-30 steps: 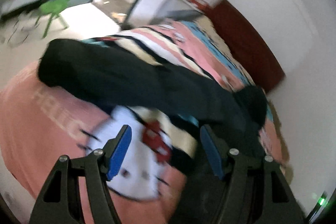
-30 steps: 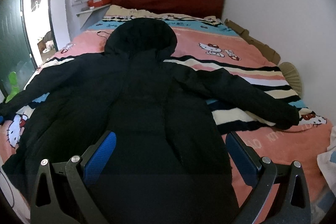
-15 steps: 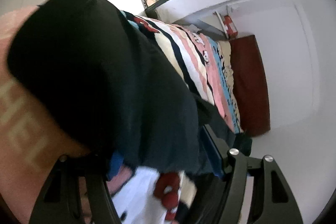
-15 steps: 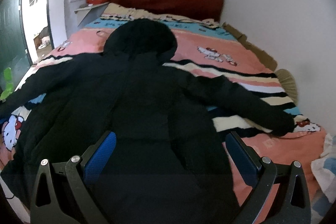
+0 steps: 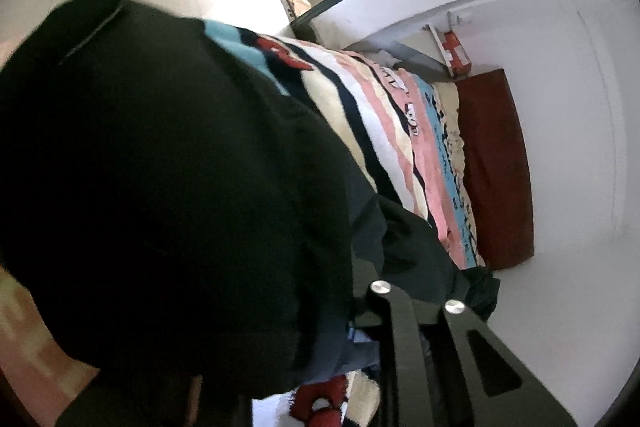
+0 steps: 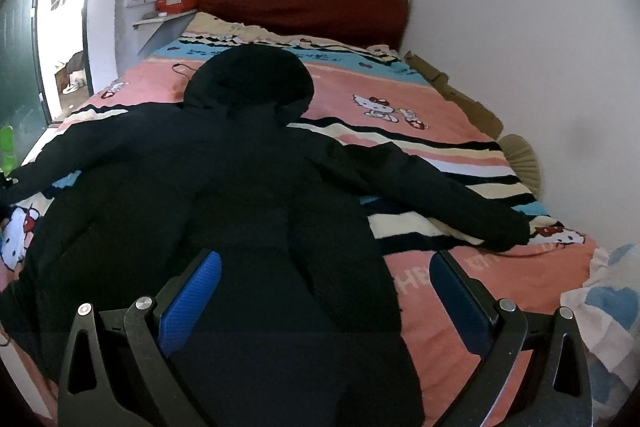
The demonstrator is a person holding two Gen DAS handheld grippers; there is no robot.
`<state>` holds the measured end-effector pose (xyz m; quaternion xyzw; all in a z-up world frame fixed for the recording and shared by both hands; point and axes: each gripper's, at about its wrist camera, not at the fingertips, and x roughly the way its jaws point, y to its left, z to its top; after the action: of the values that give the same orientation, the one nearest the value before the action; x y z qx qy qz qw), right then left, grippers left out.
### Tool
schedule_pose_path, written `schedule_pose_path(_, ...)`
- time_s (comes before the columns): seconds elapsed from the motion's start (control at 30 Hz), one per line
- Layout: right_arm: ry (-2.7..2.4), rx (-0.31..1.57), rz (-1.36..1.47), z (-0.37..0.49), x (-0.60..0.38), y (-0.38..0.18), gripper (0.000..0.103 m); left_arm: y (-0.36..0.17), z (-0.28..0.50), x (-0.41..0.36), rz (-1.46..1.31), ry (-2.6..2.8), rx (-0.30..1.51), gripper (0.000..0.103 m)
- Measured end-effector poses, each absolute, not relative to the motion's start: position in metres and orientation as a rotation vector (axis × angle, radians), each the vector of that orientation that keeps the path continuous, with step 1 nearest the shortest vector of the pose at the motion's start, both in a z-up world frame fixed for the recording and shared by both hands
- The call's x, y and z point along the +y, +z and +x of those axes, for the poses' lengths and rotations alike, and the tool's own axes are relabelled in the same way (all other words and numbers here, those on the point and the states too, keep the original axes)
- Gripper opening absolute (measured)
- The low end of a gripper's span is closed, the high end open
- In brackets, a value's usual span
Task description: Fold large clothes
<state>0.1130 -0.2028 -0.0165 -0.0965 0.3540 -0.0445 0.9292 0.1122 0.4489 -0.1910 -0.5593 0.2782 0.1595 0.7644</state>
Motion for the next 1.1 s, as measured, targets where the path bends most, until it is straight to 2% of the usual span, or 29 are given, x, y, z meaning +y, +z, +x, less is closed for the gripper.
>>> schedule_pose_path(0.6,-0.078,0.733,-0.145,0.101,-0.235,-0.026,0.102,-0.126,0.115,0.427,-1.029,0.312,0.561,0.012)
schedule_pose_path(1.1,-0.066,0.728,-0.061,0.131,-0.277,-0.031,0.102,0.0,0.164,0.34,-0.76,0.107,0.518,0.012)
